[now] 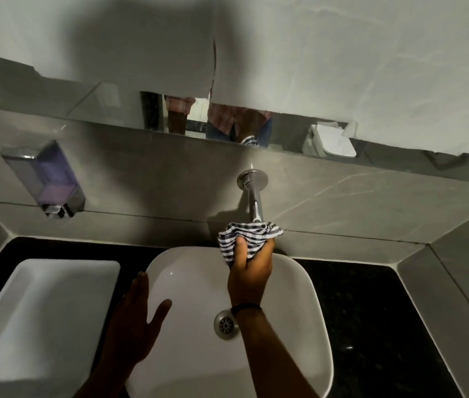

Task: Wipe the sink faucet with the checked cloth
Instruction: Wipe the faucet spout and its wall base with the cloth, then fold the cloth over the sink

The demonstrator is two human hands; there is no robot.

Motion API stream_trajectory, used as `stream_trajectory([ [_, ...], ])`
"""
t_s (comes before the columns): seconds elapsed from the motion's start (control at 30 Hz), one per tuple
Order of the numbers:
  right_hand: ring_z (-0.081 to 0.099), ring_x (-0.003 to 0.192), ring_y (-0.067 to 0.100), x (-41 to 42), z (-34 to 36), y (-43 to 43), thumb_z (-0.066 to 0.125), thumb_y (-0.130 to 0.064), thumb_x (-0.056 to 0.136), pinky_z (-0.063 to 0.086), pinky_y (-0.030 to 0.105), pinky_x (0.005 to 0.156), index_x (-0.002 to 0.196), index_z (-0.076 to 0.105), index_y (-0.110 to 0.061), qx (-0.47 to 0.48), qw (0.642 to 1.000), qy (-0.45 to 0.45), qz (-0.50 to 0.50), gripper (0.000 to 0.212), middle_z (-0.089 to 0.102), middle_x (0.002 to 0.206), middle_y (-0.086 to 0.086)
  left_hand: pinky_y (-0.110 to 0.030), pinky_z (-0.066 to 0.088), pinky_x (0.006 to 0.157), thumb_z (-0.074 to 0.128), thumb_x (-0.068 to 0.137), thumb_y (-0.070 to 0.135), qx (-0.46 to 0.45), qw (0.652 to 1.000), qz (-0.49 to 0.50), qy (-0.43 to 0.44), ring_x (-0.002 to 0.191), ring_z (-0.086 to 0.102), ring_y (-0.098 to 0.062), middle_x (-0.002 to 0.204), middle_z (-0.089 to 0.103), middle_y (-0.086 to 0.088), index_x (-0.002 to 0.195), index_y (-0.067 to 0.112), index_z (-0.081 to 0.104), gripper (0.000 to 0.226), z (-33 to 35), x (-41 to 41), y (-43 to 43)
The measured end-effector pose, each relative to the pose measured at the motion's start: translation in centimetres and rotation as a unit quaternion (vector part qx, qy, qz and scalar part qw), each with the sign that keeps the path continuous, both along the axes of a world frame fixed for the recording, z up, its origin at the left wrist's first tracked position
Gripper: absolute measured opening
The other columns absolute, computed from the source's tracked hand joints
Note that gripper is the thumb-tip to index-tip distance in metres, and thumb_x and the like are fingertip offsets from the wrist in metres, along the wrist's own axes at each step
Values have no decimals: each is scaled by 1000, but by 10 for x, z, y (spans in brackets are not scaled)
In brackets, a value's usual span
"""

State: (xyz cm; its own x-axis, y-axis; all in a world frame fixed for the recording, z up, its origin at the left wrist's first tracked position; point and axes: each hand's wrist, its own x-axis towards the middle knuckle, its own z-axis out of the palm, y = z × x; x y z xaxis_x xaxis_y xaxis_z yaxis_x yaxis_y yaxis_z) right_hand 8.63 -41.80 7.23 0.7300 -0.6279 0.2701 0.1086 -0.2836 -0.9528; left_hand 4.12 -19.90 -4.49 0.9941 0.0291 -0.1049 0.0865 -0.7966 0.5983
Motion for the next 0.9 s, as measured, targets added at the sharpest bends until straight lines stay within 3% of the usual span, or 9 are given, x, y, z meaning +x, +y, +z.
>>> stream_trajectory([
  [0.17, 68, 109, 9, -49, -14, 7, 51, -39, 101, 54, 32, 99, 129, 56, -23, 155, 986, 40, 52, 33, 72, 116, -6, -46, 14, 127, 10, 86, 81, 96, 995, -8, -33, 157, 10, -23, 171, 11, -5, 160, 19, -3, 98, 14, -4, -1],
  [0.23, 67, 116, 24, -71, -14, 4, 42, -53, 99, 54, 45, 102, 129, 61, -20, 283, 950, 89, 97, 49, 71, 122, 6, -49, 17, 127, 16, 90, 76, 96, 993, -2, -66, 157, 15, -25, 169, 20, -7, 161, 15, 12, 94, 33, -10, -9],
  [0.33, 71, 109, 37, -97, -5, -8, 41, -70, 88, 59, 53, 86, 121, 73, -12, 550, 792, 173, 198, 74, 69, 127, 20, -49, 27, 124, 24, 90, 78, -55, 997, 39, -23, 148, 38, -27, 157, 46, -7, 149, 19, 45, 86, 76, -23, -37],
  [0.4, 71, 110, 37, -112, -2, -17, 37, -70, 91, 56, 50, 91, 114, 78, -11, 644, 699, 189, 246, 75, 62, 139, 19, -51, 37, 118, 33, 81, 85, -295, 937, 103, 154, 133, 56, -29, 137, 66, -9, 127, 22, 68, 85, 117, -31, -56],
  [0.53, 51, 137, 37, -130, 7, -26, 8, -68, 95, 37, 51, 115, 140, 55, -8, 666, 630, 164, 365, 89, 53, 148, 19, -43, 53, 103, 50, 77, 84, -451, 818, 95, 345, 110, 73, -32, 112, 79, -10, 110, 20, 80, 77, 173, -59, -61],
  [0.63, 52, 133, 44, -130, 5, -21, 26, -75, 92, 43, 56, 107, 140, 55, -2, 703, 532, 214, 420, 92, 55, 144, 25, -43, 48, 111, 73, 79, 58, -428, 854, 66, 287, 113, 72, -21, 116, 78, -3, 113, 24, 78, 49, 189, -84, -57],
  [0.7, 47, 139, 41, -126, 8, -10, 35, -82, 84, 42, 55, 109, 144, 51, -10, 669, 525, 249, 463, 96, 51, 149, 22, -46, 49, 110, 82, 78, 33, -409, 879, 105, 224, 107, 74, -20, 110, 80, -4, 109, 19, 79, 34, 186, -100, -53],
  [0.77, 46, 140, 41, -124, 9, 3, 32, -94, 72, 39, 55, 113, 142, 55, -9, 642, 526, 293, 475, 113, 49, 151, 21, -52, 52, 106, 83, 78, 14, -441, 858, 181, 191, 103, 75, -30, 106, 80, -13, 107, 10, 78, 30, 181, -115, -37],
  [0.9, 40, 143, 44, -123, 18, 29, 43, -96, 63, 26, 57, 121, 145, 48, 1, 613, 487, 348, 515, 127, 39, 155, 27, -54, 56, 100, 77, 85, 8, -456, 840, 251, 154, 103, 75, -36, 107, 79, -18, 111, 4, 74, 27, 181, -136, 3],
])
